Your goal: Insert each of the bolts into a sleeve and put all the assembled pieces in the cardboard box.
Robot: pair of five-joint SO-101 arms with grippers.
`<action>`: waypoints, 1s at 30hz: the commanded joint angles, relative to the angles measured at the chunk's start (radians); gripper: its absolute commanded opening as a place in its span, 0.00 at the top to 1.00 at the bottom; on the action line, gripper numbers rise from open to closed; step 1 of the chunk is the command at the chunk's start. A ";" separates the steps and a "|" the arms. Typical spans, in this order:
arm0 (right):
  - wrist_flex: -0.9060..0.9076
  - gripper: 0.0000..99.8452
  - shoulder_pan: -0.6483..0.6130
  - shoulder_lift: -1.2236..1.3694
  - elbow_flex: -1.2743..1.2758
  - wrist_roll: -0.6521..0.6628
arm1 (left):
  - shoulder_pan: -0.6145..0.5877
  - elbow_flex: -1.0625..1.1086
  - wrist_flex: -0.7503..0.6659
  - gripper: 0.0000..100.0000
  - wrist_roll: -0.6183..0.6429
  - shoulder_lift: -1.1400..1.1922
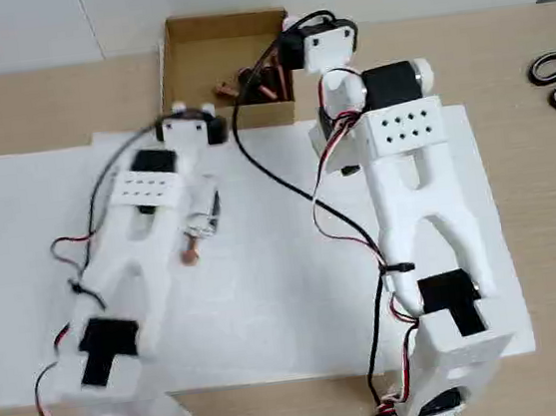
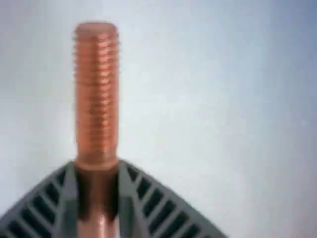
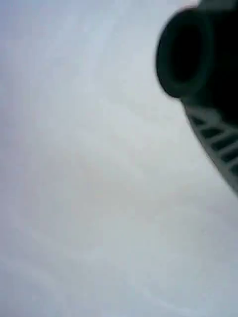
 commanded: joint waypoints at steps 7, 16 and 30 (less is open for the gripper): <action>0.001 1.00 0.084 -0.073 -0.006 0.011 | -0.078 -0.062 0.075 0.99 -0.858 -0.163; 0.001 1.00 0.084 -0.176 -0.006 0.011 | -0.044 -0.022 -0.106 0.99 -1.114 -0.058; 0.002 1.00 0.084 -0.225 -0.006 0.011 | -0.046 -0.024 -0.328 0.82 -1.108 0.132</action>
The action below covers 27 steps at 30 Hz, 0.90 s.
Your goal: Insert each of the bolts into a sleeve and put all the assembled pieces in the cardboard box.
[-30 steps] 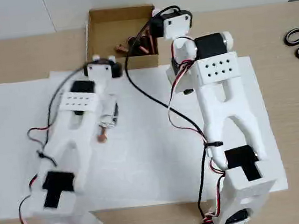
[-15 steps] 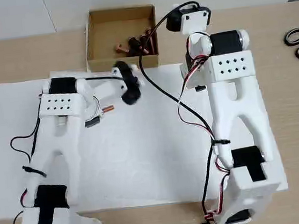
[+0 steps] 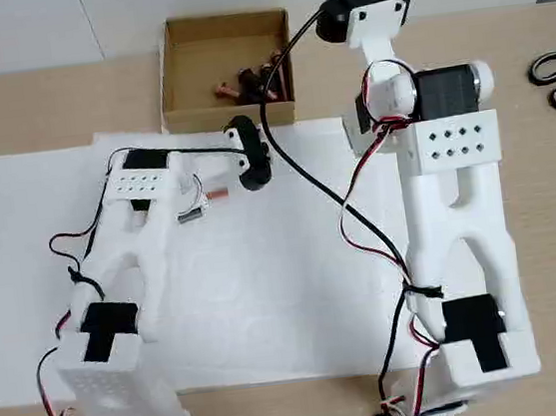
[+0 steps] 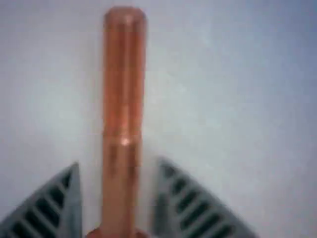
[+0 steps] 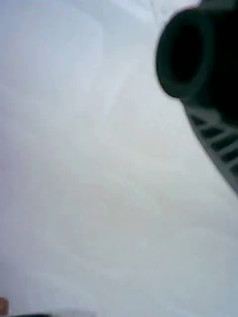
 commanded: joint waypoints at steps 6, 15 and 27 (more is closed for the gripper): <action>0.001 1.00 0.007 -0.061 -0.006 0.011 | -0.037 -0.059 -0.017 0.82 0.160 -0.071; -0.002 1.00 0.007 -0.061 -0.006 0.011 | -0.089 -0.176 0.183 0.82 0.772 -0.313; 0.002 1.00 0.005 -0.061 -0.006 0.003 | -0.066 -0.170 0.580 0.82 1.267 -0.552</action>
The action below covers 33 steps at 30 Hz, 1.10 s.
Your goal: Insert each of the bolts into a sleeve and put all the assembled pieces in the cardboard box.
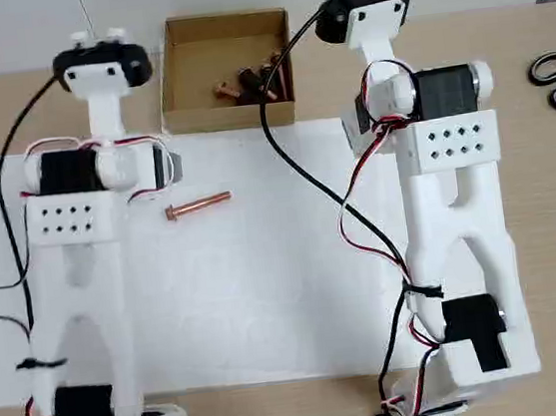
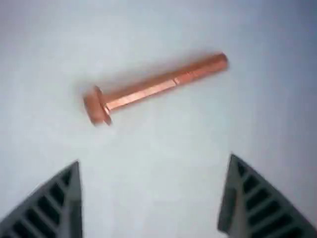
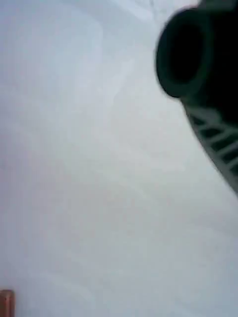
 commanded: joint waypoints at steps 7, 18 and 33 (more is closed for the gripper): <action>0.005 1.00 -0.012 -0.062 -0.005 0.002 | 0.026 0.136 0.121 0.81 0.141 -0.061; 0.005 1.00 -0.079 -0.061 -0.005 0.006 | 0.012 0.222 -0.261 0.81 0.799 0.267; 0.005 1.00 -0.082 -0.061 -0.005 0.008 | 0.041 0.232 -0.422 0.81 1.266 0.365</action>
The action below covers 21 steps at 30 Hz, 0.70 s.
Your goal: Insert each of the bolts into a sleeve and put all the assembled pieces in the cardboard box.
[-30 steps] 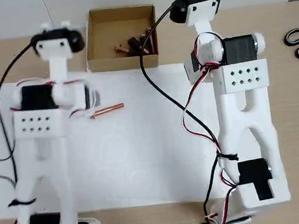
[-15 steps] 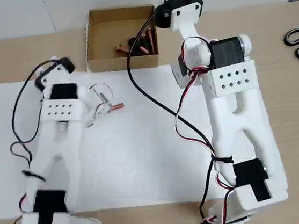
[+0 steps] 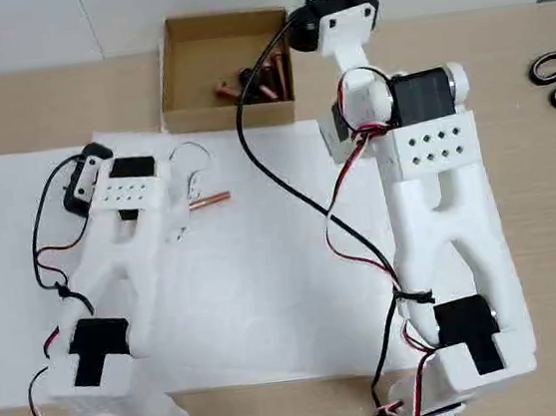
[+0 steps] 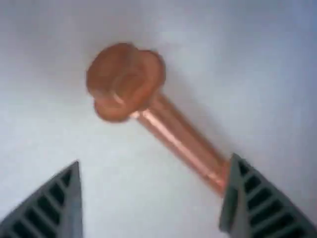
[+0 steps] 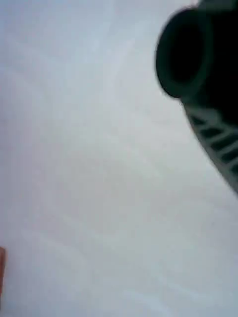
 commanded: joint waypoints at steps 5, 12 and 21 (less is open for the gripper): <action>0.004 1.00 -0.004 -0.061 -0.005 0.006 | 0.005 0.048 -0.149 0.82 0.026 -0.006; 0.002 1.00 -0.004 -0.061 -0.005 0.006 | 0.003 0.168 -0.316 0.82 0.026 -0.006; 0.001 1.00 -0.001 -0.061 -0.005 0.006 | 0.005 0.197 -0.333 1.00 0.025 -0.006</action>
